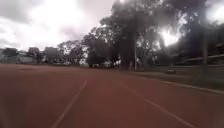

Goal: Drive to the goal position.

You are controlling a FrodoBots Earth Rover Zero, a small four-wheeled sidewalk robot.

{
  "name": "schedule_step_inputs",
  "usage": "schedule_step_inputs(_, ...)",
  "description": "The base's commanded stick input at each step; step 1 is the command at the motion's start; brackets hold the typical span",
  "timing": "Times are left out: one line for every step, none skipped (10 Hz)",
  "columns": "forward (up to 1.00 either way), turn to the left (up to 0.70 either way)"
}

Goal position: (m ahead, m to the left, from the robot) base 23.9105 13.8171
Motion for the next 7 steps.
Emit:
schedule_step_inputs(0.7, 0.0)
schedule_step_inputs(0.7, 0.0)
schedule_step_inputs(0.7, 0.0)
schedule_step_inputs(0.7, 0.0)
schedule_step_inputs(0.7, 0.0)
schedule_step_inputs(0.7, 0.0)
schedule_step_inputs(0.7, 0.0)
